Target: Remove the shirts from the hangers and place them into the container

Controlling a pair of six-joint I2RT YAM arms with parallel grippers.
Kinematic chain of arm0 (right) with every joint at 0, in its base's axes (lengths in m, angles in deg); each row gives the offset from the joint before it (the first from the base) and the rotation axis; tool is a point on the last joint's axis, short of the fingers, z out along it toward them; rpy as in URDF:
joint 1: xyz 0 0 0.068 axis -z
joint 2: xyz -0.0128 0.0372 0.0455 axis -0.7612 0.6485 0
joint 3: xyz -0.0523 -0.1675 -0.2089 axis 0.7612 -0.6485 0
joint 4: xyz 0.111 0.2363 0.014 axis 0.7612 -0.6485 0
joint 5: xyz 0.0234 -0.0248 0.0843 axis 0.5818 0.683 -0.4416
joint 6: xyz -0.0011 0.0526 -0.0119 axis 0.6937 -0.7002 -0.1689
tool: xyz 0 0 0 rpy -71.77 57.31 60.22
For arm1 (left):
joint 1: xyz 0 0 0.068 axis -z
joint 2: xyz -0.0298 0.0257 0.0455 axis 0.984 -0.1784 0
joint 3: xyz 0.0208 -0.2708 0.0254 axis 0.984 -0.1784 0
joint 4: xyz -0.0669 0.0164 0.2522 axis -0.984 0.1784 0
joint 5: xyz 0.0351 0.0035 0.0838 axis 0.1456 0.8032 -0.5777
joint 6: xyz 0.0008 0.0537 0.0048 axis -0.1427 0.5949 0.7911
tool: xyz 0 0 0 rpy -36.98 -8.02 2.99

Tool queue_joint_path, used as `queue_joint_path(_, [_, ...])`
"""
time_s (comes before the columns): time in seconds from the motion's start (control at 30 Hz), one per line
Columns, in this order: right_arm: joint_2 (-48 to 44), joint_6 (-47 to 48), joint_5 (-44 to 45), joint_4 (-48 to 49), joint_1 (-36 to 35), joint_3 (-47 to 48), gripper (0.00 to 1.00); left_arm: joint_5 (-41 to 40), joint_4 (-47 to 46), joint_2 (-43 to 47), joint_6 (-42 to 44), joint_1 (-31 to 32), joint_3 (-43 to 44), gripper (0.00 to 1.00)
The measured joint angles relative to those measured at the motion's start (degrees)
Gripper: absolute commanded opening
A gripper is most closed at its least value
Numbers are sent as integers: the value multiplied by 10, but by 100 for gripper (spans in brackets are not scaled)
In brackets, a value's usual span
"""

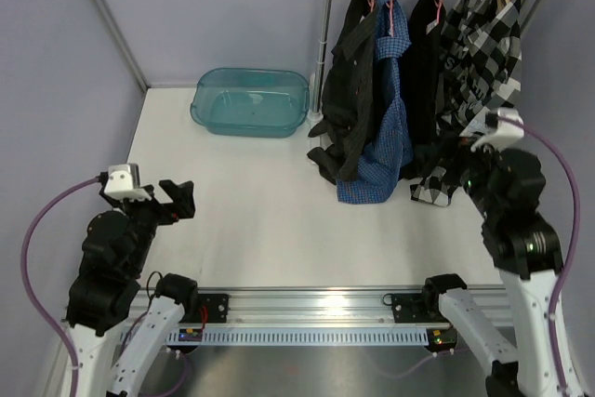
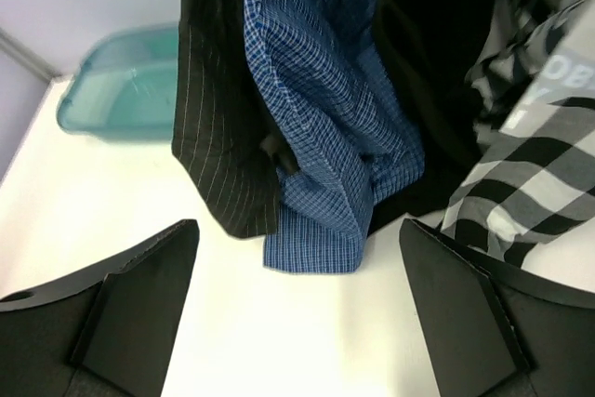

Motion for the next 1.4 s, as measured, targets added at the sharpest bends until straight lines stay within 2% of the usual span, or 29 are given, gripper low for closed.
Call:
queue_joint_path(0.2, [213, 10, 1, -62, -1, 193, 100, 30, -51, -31, -9, 0, -54, 99])
queue_joint_path(0.4, [355, 54, 89, -78, 2, 394, 99, 41, -96, -41, -14, 0, -115, 99])
queue_joint_path(0.53, [431, 86, 125, -76, 35, 501, 100, 61, -102, -41, -13, 0, -135, 99])
queue_joint_path(0.8, [495, 128, 163, -52, 102, 521, 99, 64, -110, -11, -13, 8, -144, 99])
queue_joint_path(0.97, [514, 167, 170, 3, 148, 500, 100, 64, -110, 0, -13, 19, -144, 99])
queue_joint_path(1.3, [560, 205, 64, 64, 229, 491, 96, 62, -110, 10, -13, 32, -147, 99])
queue_joint_path(1.4, [572, 207, 27, 64, 244, 485, 91, 61, -110, 11, -13, 35, -149, 99])
